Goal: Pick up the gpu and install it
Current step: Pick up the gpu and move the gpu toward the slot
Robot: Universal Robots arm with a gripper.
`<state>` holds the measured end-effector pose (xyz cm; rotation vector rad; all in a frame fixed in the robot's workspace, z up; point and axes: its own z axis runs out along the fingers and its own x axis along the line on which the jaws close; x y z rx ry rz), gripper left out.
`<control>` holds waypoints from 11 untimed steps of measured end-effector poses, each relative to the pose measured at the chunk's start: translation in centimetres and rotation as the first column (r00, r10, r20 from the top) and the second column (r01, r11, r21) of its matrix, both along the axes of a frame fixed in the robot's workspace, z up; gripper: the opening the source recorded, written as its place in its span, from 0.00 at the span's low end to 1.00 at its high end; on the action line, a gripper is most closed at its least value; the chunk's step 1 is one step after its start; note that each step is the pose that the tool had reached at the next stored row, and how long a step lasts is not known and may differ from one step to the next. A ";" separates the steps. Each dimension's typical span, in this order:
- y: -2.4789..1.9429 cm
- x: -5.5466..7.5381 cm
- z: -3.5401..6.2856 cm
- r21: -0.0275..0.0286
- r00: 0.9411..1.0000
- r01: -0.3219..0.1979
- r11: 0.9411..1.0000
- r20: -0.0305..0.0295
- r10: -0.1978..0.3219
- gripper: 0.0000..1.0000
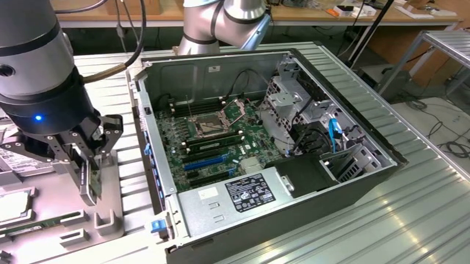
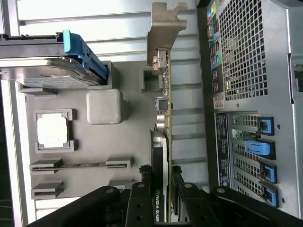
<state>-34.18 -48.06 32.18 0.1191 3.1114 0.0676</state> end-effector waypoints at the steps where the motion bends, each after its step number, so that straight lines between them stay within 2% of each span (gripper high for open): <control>1: 0.00 0.0 0.33 0.000 1.000 0.000 1.000 0.000 0.000 0.27; 11: 0.00 0.0 1.60 0.000 1.000 0.000 1.000 0.000 0.000 0.27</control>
